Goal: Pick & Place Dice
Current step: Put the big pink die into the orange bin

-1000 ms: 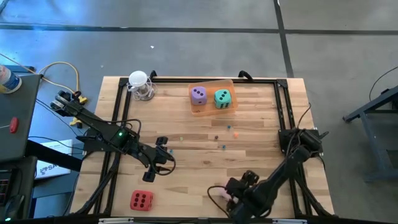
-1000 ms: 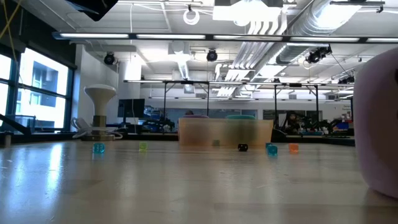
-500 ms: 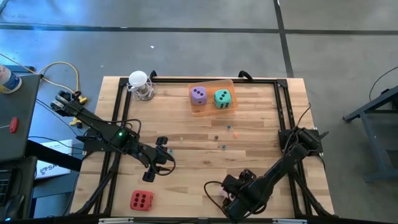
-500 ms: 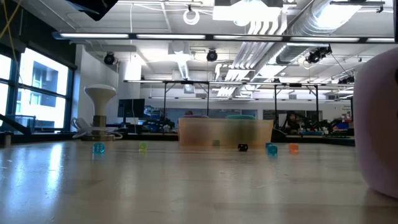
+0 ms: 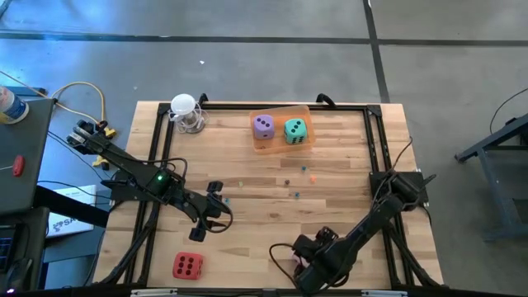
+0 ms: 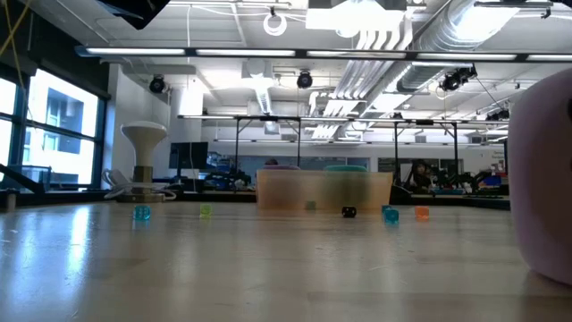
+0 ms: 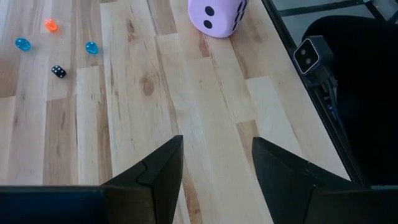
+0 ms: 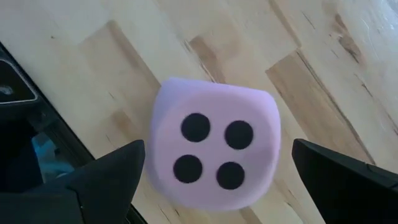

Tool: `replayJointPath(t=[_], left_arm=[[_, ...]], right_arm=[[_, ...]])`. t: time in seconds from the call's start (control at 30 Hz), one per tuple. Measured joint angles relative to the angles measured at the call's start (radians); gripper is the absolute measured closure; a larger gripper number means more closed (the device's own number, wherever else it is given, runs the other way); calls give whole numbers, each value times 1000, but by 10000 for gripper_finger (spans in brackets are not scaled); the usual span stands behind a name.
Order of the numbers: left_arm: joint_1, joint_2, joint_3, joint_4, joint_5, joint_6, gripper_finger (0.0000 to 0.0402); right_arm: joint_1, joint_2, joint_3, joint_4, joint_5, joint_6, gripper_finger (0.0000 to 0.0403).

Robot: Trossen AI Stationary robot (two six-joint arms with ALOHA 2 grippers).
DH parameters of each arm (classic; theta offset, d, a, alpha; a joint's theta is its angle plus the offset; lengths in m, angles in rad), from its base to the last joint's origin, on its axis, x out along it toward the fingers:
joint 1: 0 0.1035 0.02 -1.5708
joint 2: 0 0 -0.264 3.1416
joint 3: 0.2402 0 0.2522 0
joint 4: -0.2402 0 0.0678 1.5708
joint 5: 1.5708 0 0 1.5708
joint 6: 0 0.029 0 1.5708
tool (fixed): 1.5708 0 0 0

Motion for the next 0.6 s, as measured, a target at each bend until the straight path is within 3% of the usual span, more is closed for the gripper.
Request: replayJointPath(t=[0.6], left_arm=[[0, 0, 0, 0, 1, 0, 218]], right_arm=[[-12, 27, 0, -7, -19, 16, 3]])
